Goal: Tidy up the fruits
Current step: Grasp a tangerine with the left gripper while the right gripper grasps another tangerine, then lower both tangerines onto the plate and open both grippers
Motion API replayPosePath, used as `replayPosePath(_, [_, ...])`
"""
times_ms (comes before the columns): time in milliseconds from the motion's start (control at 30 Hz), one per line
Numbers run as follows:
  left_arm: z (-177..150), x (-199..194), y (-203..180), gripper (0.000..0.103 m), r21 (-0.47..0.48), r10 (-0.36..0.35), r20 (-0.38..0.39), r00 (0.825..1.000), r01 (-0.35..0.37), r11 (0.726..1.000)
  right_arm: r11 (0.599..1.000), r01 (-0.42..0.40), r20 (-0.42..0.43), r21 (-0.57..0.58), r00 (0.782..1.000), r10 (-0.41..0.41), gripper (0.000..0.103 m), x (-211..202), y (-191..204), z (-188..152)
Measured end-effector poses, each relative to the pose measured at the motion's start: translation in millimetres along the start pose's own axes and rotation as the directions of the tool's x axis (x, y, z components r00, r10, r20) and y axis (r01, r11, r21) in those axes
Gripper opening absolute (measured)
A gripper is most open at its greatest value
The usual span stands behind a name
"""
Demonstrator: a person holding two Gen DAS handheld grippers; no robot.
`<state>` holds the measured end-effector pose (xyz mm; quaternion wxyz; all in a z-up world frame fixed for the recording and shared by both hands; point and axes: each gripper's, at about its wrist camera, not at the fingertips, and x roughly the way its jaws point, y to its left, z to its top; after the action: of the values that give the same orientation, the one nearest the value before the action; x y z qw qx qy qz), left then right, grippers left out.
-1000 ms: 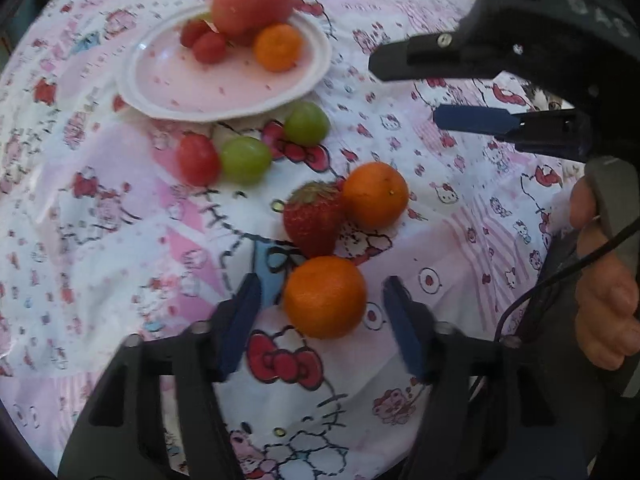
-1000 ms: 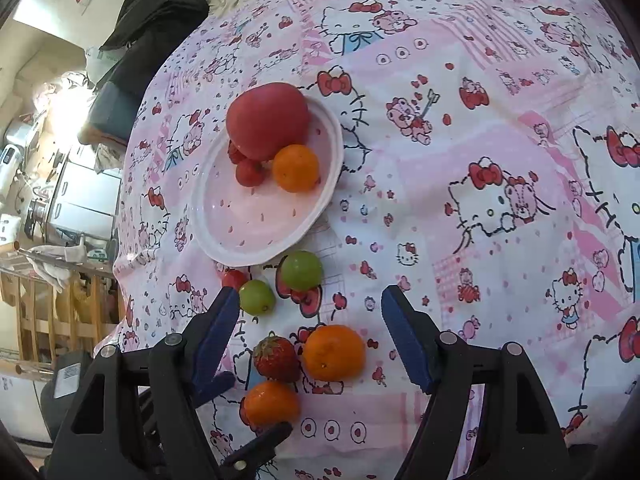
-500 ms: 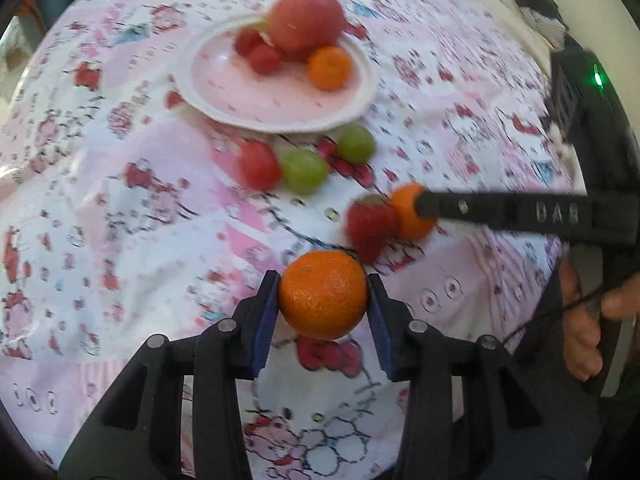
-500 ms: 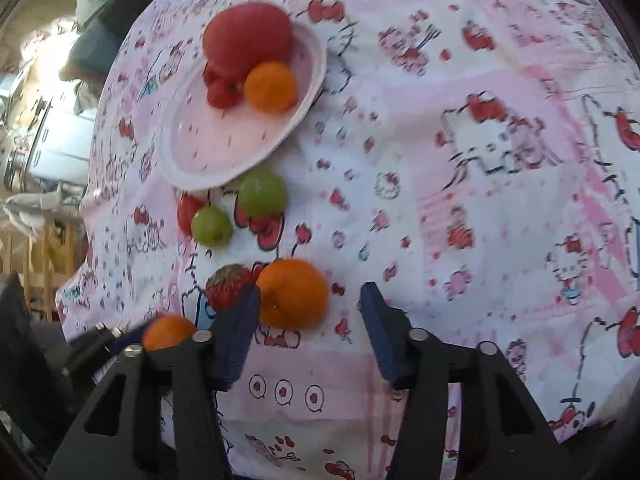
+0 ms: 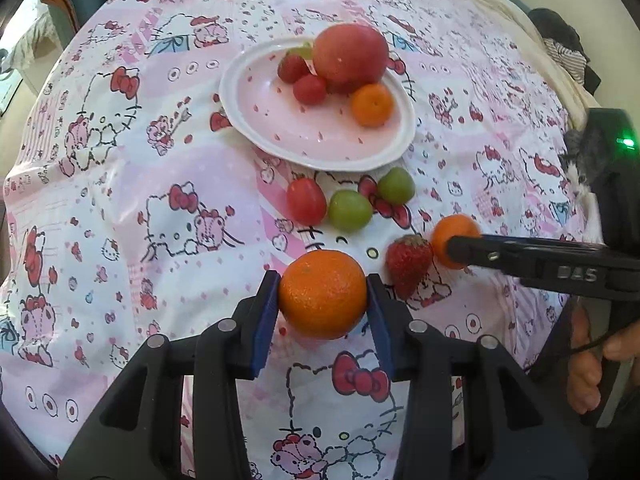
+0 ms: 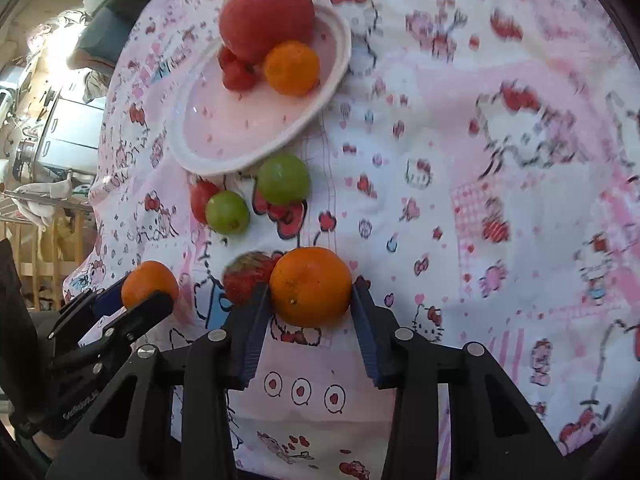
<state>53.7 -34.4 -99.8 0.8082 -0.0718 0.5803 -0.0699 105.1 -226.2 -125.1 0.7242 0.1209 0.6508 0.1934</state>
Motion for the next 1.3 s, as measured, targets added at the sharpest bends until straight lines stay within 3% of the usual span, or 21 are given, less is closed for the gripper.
replayPosePath(200, [8,-14,12,0.038,-0.047,0.019,0.063,0.998,-0.016,0.999,1.0,0.003,0.147,0.006,0.989,-0.004,0.043,-37,12,7])
replayPosePath(300, [19,-26,19,0.038,-0.082,0.036,0.124,0.992,-0.026,0.996,1.0,0.004,0.253,0.001,0.967,-0.005,0.043,-55,20,11])
replayPosePath(400, [31,-39,25,0.038,-0.093,0.049,0.175,0.983,-0.033,0.995,0.999,-0.046,0.316,-0.008,0.948,0.046,0.043,-66,25,17])
replayPosePath(633, [65,-46,35,0.038,-0.078,0.067,0.186,0.98,-0.054,0.995,0.992,-0.102,0.38,-0.068,0.917,0.121,0.043,-70,36,37])
replayPosePath(800, [88,-33,42,0.038,-0.072,0.073,0.151,0.986,-0.062,0.995,0.992,-0.119,0.383,-0.051,0.914,0.129,0.043,-60,28,49])
replayPosePath(1167, [133,5,42,0.039,0.0,0.077,0.144,0.987,-0.078,0.997,0.992,-0.122,0.308,-0.034,0.943,0.127,0.043,-21,26,86])
replayPosePath(1300, [144,26,49,0.039,-0.012,0.048,0.118,0.992,-0.047,0.999,0.989,-0.136,0.248,-0.054,0.958,0.145,0.043,4,32,103])
